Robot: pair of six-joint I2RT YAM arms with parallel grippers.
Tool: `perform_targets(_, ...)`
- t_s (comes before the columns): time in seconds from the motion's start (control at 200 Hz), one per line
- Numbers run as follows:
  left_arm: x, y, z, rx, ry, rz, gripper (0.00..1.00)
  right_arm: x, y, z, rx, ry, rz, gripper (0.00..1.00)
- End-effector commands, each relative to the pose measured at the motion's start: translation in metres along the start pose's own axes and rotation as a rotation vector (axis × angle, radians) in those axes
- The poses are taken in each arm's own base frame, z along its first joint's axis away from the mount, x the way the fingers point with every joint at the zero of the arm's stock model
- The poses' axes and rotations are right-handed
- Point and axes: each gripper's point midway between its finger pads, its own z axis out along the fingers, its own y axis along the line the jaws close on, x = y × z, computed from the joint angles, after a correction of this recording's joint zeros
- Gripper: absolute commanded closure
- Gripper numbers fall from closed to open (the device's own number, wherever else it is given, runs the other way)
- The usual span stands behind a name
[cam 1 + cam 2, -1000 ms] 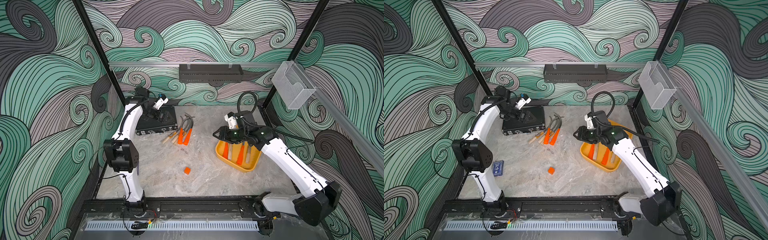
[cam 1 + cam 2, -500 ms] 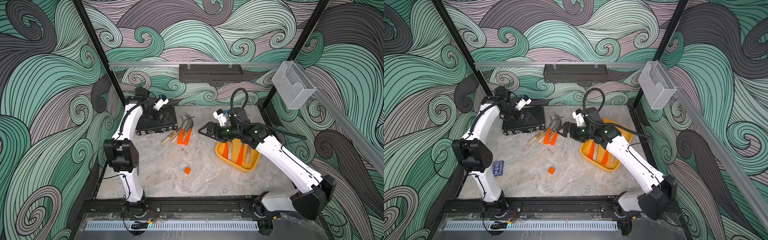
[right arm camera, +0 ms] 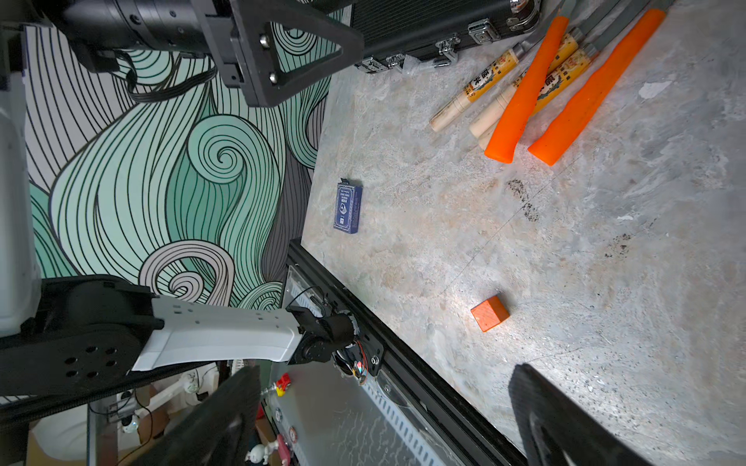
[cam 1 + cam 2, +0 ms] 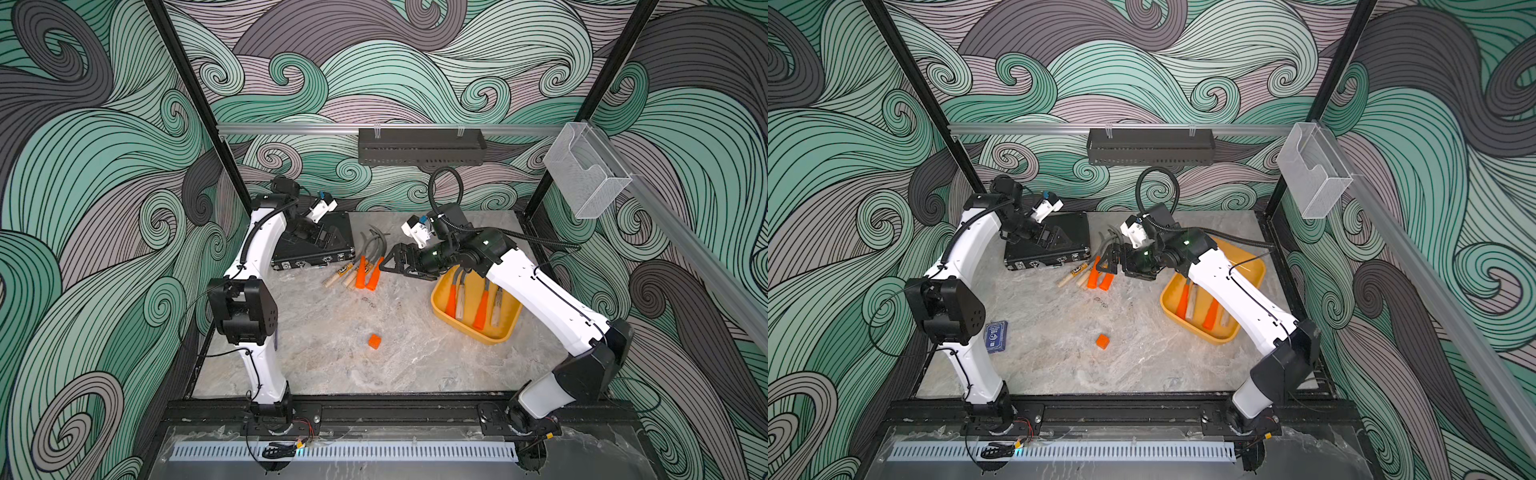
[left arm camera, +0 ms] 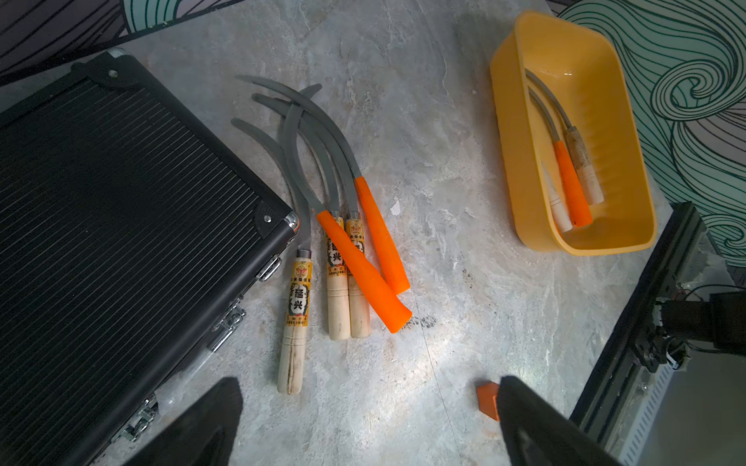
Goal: Put small sickles into storage boxes
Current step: Adjust the sickle at the center of the board.
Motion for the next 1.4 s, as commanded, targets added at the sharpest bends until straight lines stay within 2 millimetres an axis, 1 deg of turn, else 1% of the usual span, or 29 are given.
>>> perform_targets(0.0,-0.016,0.005,-0.018,-0.065,-0.053,0.046,0.01,0.005,-0.013,0.004,0.097,0.045,-0.034,0.05)
perform_targets(0.08,-0.023,0.008,-0.023,-0.084,-0.066,0.055,0.01,0.003,-0.017,0.002,0.188,0.064,-0.085,0.07)
perform_targets(0.18,-0.026,0.011,-0.027,-0.099,-0.084,0.044,0.01,-0.003,-0.019,0.005,0.228,0.081,-0.110,0.07)
perform_targets(0.28,-0.030,0.015,-0.031,-0.118,-0.105,0.033,0.01,-0.005,-0.034,0.010,0.303,0.106,-0.110,0.08)
perform_targets(0.37,-0.034,0.020,-0.037,-0.159,-0.119,0.031,0.01,-0.015,-0.042,0.010,0.349,0.090,-0.129,0.08)
perform_targets(0.465,-0.036,0.022,-0.043,-0.187,-0.129,0.033,0.01,-0.028,-0.050,0.012,0.399,0.061,-0.147,0.08)
perform_targets(0.585,-0.038,0.025,-0.048,-0.205,-0.139,0.017,0.02,-0.040,-0.056,0.025,0.415,0.069,-0.129,0.08)
perform_targets(0.73,-0.038,0.028,-0.051,-0.220,-0.145,-0.006,0.01,-0.049,-0.070,0.039,0.446,0.086,-0.089,0.09)
perform_targets(0.956,-0.034,0.028,-0.049,-0.210,-0.134,-0.038,0.01,-0.063,-0.093,0.050,0.466,0.086,-0.022,0.10)
perform_targets(1.166,-0.032,0.026,-0.046,-0.193,-0.124,-0.041,0.01,-0.069,-0.111,0.075,0.495,0.116,-0.027,0.12)
perform_targets(1.396,-0.027,0.025,-0.043,-0.182,-0.108,-0.043,0.01,-0.070,-0.146,0.104,0.583,0.158,-0.035,0.13)
